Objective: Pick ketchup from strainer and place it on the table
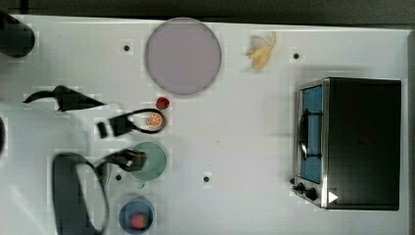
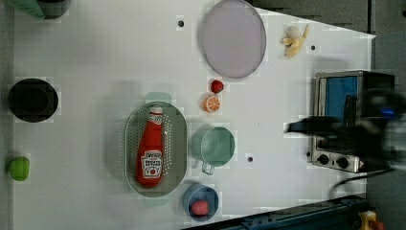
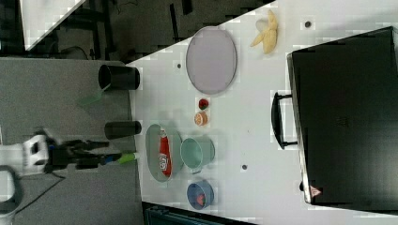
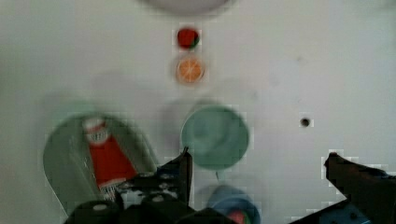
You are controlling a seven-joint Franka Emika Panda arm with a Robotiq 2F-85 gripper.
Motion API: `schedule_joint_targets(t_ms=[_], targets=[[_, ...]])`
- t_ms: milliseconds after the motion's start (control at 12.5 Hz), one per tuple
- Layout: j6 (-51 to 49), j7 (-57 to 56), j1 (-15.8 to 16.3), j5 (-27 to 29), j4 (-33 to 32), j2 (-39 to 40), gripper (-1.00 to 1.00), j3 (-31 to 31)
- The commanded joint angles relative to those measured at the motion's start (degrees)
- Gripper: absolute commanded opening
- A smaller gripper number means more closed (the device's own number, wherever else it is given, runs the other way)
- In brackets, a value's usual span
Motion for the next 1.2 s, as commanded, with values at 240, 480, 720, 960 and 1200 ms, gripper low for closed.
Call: schedule_joint_targets(t_ms=[240, 480, 720, 960, 1200], targets=[[8.1, 2.0, 1.6, 0.3, -0.8, 6.8, 1.0, 10.9], [17.3, 2.8, 1.8, -0.6, -3.4, 12.8, 1.0, 15.0], [26.9, 3.1, 2.4, -3.4, -7.5, 17.8, 1.0, 15.6], [37.3, 6.9, 2.8, -8.1, -12.0, 22.6, 1.0, 15.5], [45.8, 9.9, 3.3, -10.7, -14.0, 28.4, 1.0, 15.4]])
